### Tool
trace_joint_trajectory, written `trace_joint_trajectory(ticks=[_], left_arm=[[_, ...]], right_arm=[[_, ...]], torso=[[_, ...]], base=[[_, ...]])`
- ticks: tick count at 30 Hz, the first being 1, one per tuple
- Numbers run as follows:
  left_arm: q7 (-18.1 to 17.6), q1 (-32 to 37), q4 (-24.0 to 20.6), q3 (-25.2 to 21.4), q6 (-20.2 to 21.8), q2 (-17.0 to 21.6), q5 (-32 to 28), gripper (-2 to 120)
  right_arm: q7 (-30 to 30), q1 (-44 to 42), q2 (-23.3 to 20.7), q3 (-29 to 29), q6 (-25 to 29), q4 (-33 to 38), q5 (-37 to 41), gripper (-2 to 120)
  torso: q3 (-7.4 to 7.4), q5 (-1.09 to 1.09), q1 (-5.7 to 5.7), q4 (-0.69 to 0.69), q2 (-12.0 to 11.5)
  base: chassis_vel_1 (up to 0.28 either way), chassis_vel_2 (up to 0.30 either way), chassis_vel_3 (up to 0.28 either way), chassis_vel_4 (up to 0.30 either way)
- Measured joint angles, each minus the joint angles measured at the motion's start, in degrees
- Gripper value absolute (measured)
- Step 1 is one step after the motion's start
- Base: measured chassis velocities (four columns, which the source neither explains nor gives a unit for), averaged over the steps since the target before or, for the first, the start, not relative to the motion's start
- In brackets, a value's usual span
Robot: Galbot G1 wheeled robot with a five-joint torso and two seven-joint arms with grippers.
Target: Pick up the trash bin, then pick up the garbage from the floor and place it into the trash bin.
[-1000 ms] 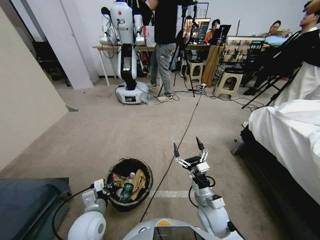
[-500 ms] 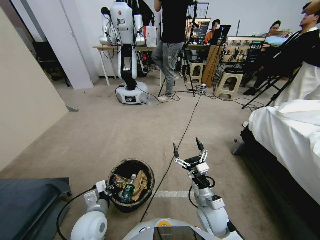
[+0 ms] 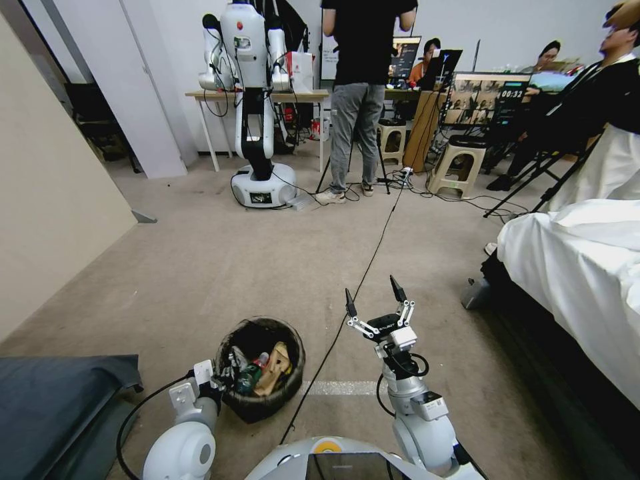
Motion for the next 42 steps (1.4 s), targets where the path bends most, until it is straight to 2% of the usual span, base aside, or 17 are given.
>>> trace_joint_trajectory(ticks=[2, 5, 16, 17, 18, 20, 25, 27, 28, 29, 30, 31, 32, 33, 34, 37, 42], left_arm=[[0.12, 0.04, -0.03, 0.00, -0.20, 0.01, 0.11, 68], [0.22, 0.02, -0.04, 0.04, -0.53, 0.01, 0.27, 72], [1.67, -0.05, -0.28, 0.51, -3.07, 0.00, 1.21, 74], [3.09, 0.18, -0.53, 0.82, -5.96, -0.01, 1.91, 74], [3.09, 0.18, -0.53, 0.82, -5.96, -0.01, 1.91, 74], [4.98, 0.37, -0.58, 1.12, -10.45, -0.03, 3.94, 76], [5.82, 0.49, -0.60, 1.29, -12.88, -0.08, 5.69, 83], [7.06, 0.74, -0.96, 1.78, -17.11, -0.13, 9.63, 93], [8.43, 0.97, -1.15, 1.83, -19.59, -0.16, 12.82, 93], [8.43, 0.97, -1.15, 1.83, -19.59, -0.16, 12.82, 93], [10.48, 1.11, -1.16, 1.66, -24.19, -0.16, 19.19, 96], [13.12, 0.86, -0.97, 0.96, -31.73, -0.34, 26.03, 99], [13.12, 0.86, -0.97, 0.96, -31.73, -0.34, 26.03, 99], [14.32, 0.80, -1.19, 0.77, -35.82, -0.47, 28.83, 99], [14.68, 0.87, -1.83, 0.87, -37.52, -0.50, 29.88, 100], [14.89, 1.49, -3.93, 1.83, -39.37, -0.55, 31.07, 100], [14.89, 1.83, -4.40, 1.94, -41.87, -0.68, 32.92, 100]], right_arm=[[-0.07, 0.00, 0.00, -0.06, 0.02, -0.03, -0.03, 100], [-0.12, 0.02, 0.01, -0.08, 0.06, -0.09, -0.05, 100], [-0.21, -0.02, -0.03, -0.15, 0.14, -0.12, -0.13, 100], [-0.21, -0.05, -0.06, -0.16, 0.14, -0.12, -0.19, 100], [-0.21, -0.05, -0.06, -0.16, 0.14, -0.12, -0.19, 100], [0.01, -0.09, -0.05, -0.14, 0.14, -0.12, -0.65, 100], [0.53, -0.19, 0.04, -0.09, 0.08, -0.14, -1.23, 100], [1.93, -0.26, 0.38, -0.10, -0.12, -0.23, -2.00, 100], [2.81, -0.45, 0.59, -0.12, -0.51, -0.24, -2.51, 100], [2.81, -0.45, 0.59, -0.12, -0.51, -0.24, -2.51, 100], [4.03, -0.68, 0.96, -0.11, -0.79, -0.46, -3.58, 100], [5.63, -1.18, 1.53, -0.11, -1.20, -0.97, -5.20, 100], [5.63, -1.18, 1.53, -0.11, -1.20, -0.97, -5.20, 100], [6.53, -1.57, 2.03, -0.10, -1.35, -1.49, -6.29, 100], [6.98, -1.85, 2.45, -0.11, -1.38, -1.87, -7.01, 100], [7.23, -2.10, 3.33, -0.46, -1.31, -2.52, -8.21, 100], [7.18, -1.83, 3.52, -0.50, -1.32, -2.54, -8.32, 100]], torso=[[0.00, 0.00, 0.00, 0.00, 0.00], [0.00, 0.00, 0.00, 0.00, 0.00], [0.00, 0.00, 0.00, 0.00, 0.00], [0.00, -0.01, 0.00, 0.00, 0.00], [0.00, -0.01, 0.00, 0.00, 0.00], [0.00, 0.00, 0.00, 0.00, 0.00], [0.00, 0.00, 0.00, 0.00, 0.00], [0.00, 0.00, 0.00, 0.00, 0.00], [0.00, 0.00, 0.00, 0.00, 0.00], [0.00, 0.00, 0.00, 0.00, 0.00], [0.00, 0.00, 0.00, 0.00, 0.00], [0.00, 0.00, 0.00, 0.00, 0.00], [0.00, 0.00, 0.00, 0.00, 0.00], [0.00, 0.00, 0.00, 0.00, 0.00], [0.00, 0.00, 0.00, 0.00, 0.00], [0.00, 0.00, 0.00, 0.00, 0.00], [0.00, 0.00, 0.00, 0.00, 0.00]], base=[[0.000, 0.000, 0.000, 0.000], [0.000, 0.000, 0.000, 0.000], [0.000, 0.000, 0.000, 0.000], [0.000, 0.000, 0.000, 0.000], [0.000, 0.000, 0.000, 0.000], [0.000, 0.000, 0.000, 0.000], [0.000, 0.000, 0.000, 0.000], [0.000, 0.000, 0.000, 0.000], [0.000, 0.000, 0.000, 0.000], [0.000, 0.000, 0.000, 0.000], [0.000, 0.000, 0.000, 0.000], [0.000, 0.000, 0.000, 0.000], [0.000, 0.000, 0.000, 0.000], [0.000, 0.000, 0.000, 0.000], [0.000, 0.000, 0.000, 0.000], [0.000, 0.000, 0.000, 0.000], [0.000, 0.000, 0.000, 0.000]])
